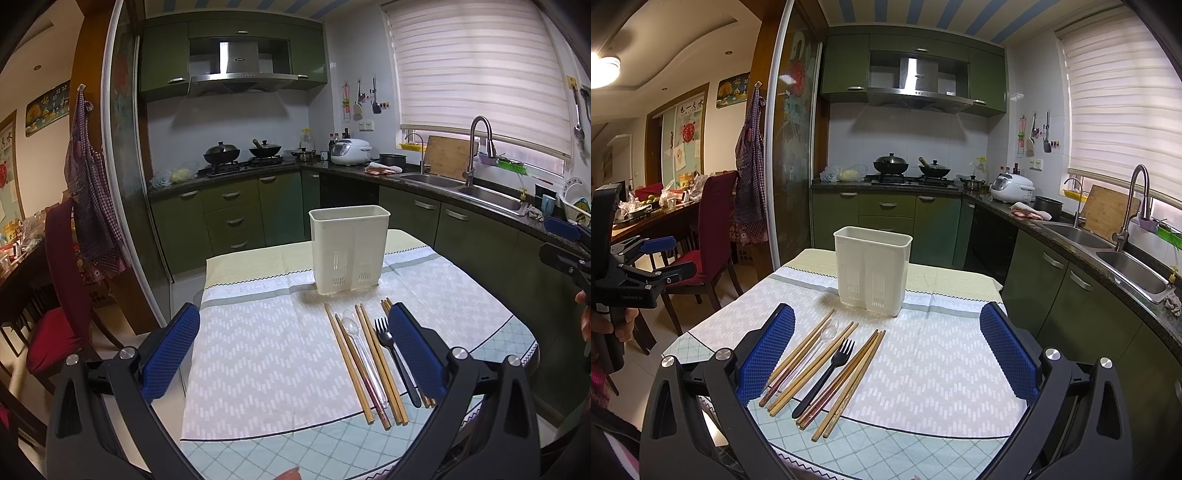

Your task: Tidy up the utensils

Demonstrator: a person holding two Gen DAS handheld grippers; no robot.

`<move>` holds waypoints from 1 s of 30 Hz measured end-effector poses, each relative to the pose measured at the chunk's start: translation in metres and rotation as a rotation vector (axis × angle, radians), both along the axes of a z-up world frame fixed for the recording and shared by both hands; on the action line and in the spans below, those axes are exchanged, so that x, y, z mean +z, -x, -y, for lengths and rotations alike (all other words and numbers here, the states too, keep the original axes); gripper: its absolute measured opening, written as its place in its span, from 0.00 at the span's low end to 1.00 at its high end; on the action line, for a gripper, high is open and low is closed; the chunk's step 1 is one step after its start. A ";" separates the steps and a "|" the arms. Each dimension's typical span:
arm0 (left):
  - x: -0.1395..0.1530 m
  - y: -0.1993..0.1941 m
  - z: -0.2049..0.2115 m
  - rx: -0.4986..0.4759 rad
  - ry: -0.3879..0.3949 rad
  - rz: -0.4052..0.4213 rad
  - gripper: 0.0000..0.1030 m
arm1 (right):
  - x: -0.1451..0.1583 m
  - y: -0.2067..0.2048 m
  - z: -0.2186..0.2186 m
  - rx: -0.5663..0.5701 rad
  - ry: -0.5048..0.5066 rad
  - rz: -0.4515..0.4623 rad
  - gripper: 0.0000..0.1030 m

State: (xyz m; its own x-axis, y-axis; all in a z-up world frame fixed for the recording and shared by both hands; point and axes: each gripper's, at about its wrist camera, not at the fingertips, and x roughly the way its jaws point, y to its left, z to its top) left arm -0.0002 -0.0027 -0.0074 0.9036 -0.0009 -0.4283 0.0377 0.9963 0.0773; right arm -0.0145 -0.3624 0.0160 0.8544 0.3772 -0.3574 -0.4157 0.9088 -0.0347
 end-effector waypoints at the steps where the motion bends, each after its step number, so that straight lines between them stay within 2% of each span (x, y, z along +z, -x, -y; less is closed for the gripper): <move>1: 0.000 0.000 0.000 0.000 0.001 0.000 0.94 | 0.000 0.000 0.000 0.000 0.001 0.000 0.96; 9: 0.003 -0.002 -0.002 0.013 0.004 -0.005 0.94 | -0.001 -0.001 0.000 0.003 0.001 0.001 0.96; 20: 0.003 -0.002 -0.007 -0.001 0.062 -0.003 0.94 | 0.001 0.001 -0.002 0.004 0.001 0.001 0.96; 30: 0.000 -0.001 -0.008 0.036 0.050 0.006 0.94 | 0.003 0.002 -0.003 0.004 0.001 0.002 0.96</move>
State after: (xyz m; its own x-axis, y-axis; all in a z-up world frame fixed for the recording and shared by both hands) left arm 0.0011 0.0053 -0.0072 0.9058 0.0102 -0.4235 0.0016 0.9996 0.0274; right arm -0.0168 -0.3597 0.0190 0.8538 0.3803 -0.3556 -0.4193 0.9071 -0.0366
